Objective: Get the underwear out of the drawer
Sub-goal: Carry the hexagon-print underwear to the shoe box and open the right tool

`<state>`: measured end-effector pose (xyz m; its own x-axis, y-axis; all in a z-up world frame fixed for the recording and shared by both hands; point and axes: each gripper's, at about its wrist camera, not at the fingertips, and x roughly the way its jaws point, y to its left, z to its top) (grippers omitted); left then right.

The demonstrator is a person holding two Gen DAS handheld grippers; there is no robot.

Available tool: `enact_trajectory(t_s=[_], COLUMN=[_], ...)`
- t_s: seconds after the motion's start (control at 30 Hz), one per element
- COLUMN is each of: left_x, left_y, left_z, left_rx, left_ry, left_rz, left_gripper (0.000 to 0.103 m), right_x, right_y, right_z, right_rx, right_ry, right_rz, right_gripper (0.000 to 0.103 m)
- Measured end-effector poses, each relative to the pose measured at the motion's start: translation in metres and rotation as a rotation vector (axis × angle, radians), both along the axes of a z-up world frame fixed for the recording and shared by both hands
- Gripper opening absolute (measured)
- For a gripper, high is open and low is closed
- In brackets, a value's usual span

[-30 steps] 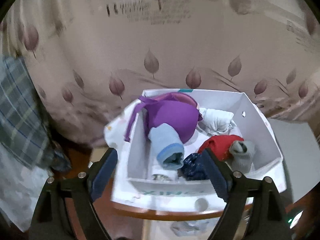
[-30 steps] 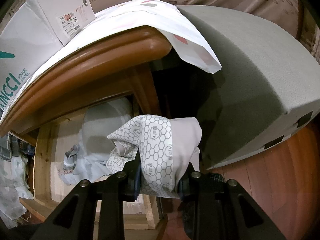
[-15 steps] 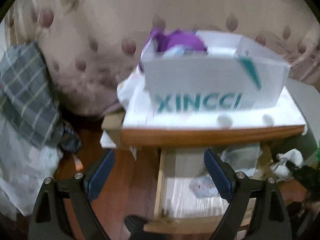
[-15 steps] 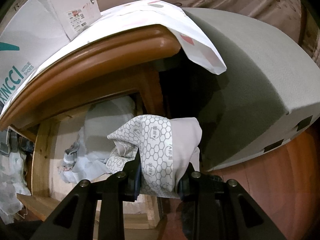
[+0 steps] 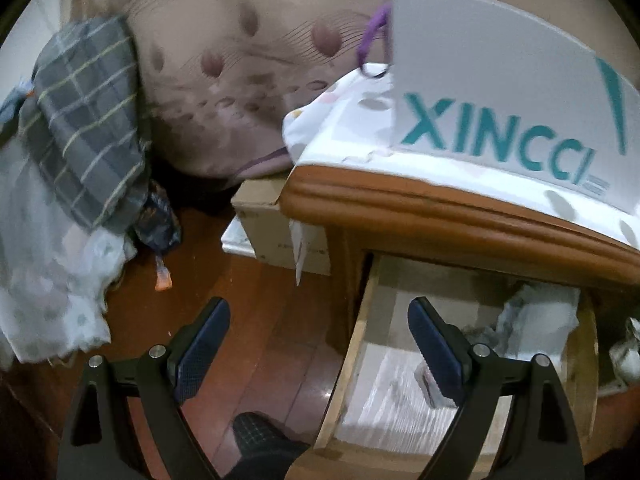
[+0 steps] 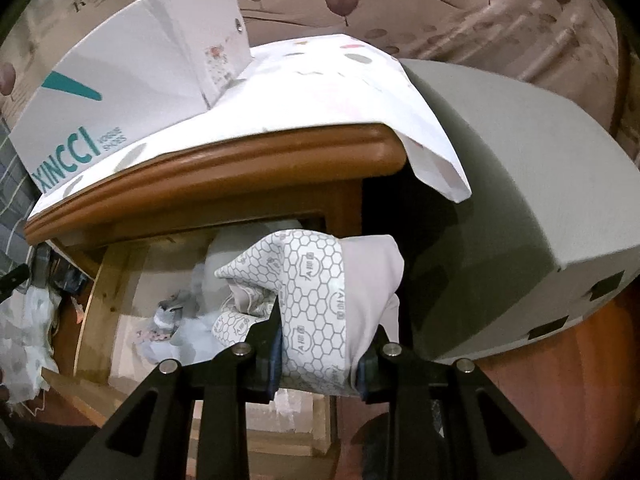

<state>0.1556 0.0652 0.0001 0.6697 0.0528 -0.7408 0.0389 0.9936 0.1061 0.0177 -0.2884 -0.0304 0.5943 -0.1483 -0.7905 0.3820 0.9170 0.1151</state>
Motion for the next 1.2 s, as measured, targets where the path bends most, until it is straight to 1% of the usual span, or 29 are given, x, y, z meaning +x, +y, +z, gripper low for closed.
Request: enact_trajectory(t_s=[0.07, 0.13, 0.23, 0.33, 0.4, 0.47, 0.53, 0.63, 0.7, 0.83, 0.97, 1.03, 1.2], left_x=[0.003, 0.006, 0.007, 0.008, 0.01, 0.012, 0.013, 0.015, 0.015, 0.016, 0.017, 0.018, 0.017], left_y=[0.003, 0.006, 0.01, 0.013, 0.019, 0.027, 0.034, 0.045, 0.051, 0.056, 0.058, 0.058, 0.056], left_z=[-0.009, -0.013, -0.013, -0.012, -0.01, -0.011, -0.013, -0.013, -0.013, -0.013, -0.015, -0.015, -0.014], left_rx=[0.017, 0.018, 0.014, 0.019, 0.001, -0.036, -0.037, -0.064, -0.071, -0.081, -0.081, -0.086, -0.084], left_ry=[0.018, 0.032, 0.033, 0.022, 0.016, 0.032, 0.047, 0.062, 0.059, 0.068, 0.078, 0.078, 0.076], left_rz=[0.012, 0.026, 0.047, 0.072, 0.094, 0.116, 0.146, 0.193, 0.221, 0.242, 0.25, 0.252, 0.236], left_gripper=[0.089, 0.089, 0.089, 0.089, 0.089, 0.089, 0.089, 0.089, 0.089, 0.089, 0.089, 0.089, 0.089], right_x=[0.0, -0.001, -0.001, 0.001, 0.005, 0.009, 0.016, 0.035, 0.05, 0.09, 0.136, 0.166, 0.212], right_y=[0.0, -0.001, -0.004, -0.005, -0.004, -0.001, 0.003, 0.01, 0.017, 0.035, 0.053, 0.063, 0.082], right_z=[0.006, 0.017, 0.039, 0.071, 0.099, 0.121, 0.147, 0.183, 0.202, 0.229, 0.234, 0.226, 0.201], right_rx=[0.02, 0.016, 0.007, -0.021, -0.044, -0.062, -0.092, -0.11, -0.127, -0.144, -0.126, -0.126, -0.144], right_ry=[0.011, 0.012, -0.012, -0.05, -0.091, -0.124, -0.162, -0.217, -0.247, -0.272, -0.239, -0.201, -0.117], right_rz=[0.008, 0.005, 0.004, 0.011, 0.023, 0.036, 0.053, 0.086, 0.106, 0.157, 0.204, 0.227, 0.259], right_gripper=[0.027, 0.027, 0.027, 0.027, 0.027, 0.027, 0.027, 0.027, 0.027, 0.027, 0.027, 0.028, 0.028])
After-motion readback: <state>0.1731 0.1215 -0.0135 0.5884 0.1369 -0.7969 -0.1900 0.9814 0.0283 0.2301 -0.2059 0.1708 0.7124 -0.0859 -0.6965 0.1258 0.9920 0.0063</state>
